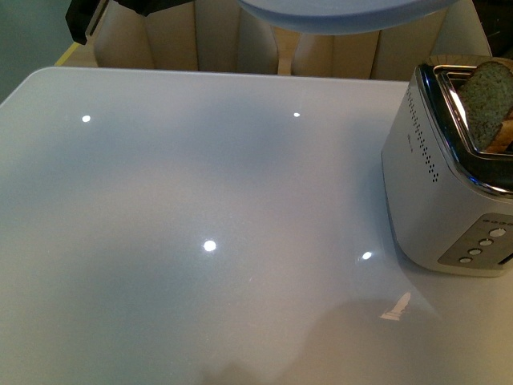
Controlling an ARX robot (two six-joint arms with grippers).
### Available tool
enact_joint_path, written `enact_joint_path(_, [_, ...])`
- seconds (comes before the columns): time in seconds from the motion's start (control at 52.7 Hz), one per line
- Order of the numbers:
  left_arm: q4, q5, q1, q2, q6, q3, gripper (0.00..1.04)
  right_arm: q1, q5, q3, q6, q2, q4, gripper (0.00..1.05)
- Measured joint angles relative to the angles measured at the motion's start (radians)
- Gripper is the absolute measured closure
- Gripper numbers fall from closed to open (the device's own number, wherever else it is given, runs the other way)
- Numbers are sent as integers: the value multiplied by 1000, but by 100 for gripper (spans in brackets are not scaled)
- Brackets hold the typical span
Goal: Left arm holds plate, right arm toasts bread
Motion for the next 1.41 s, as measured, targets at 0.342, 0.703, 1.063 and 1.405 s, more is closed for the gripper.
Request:
enact_joint_path(0.342, [-109,-2,113,0,88,50,102,0,0,0,0,0,0,9])
enact_joint_path(0.703, [-209,-56,412,140,333,91,102,0,0,0,0,0,0,9])
enact_joint_path(1.063, [-58,-93,542,317,410,-49,102,0,0,0,0,0,0,9])
enact_joint_path(1.405, [54,-70,556,491,484,-76,102,0,0,0,0,0,0,9])
